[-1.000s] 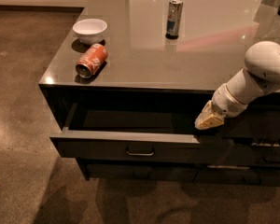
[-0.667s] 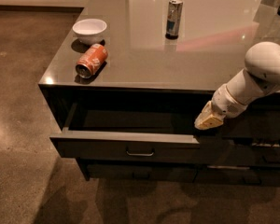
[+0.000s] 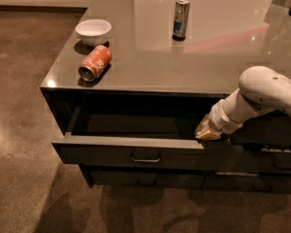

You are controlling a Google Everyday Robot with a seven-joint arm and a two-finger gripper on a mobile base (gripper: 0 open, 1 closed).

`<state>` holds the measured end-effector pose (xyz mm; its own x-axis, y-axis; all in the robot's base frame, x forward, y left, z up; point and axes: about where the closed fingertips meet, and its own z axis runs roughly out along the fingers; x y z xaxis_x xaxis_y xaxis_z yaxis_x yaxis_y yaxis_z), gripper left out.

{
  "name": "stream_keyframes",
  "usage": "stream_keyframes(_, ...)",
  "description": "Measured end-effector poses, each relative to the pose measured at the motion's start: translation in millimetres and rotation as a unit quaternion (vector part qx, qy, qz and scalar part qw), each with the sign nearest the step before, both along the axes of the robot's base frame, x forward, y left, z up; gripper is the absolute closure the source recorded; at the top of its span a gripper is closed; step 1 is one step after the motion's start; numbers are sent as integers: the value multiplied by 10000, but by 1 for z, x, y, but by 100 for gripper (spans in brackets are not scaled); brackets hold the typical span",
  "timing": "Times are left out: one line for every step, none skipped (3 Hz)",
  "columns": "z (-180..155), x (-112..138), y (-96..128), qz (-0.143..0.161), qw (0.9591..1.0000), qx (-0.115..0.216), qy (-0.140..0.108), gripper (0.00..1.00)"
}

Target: Open top drawer

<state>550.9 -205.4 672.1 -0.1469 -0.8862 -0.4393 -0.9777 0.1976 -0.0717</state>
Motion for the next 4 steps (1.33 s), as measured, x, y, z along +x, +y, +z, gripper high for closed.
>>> stream_keyframes(-16,10,2,143,9996,-113,-224,100)
stream_keyframes(-30,20,-1,345,9992,-81,-169,100)
stream_keyframes(-45,16,-3,501,9986,-61,155,100)
stream_keyframes(-41,-2,-2,618,9972,12,417,100)
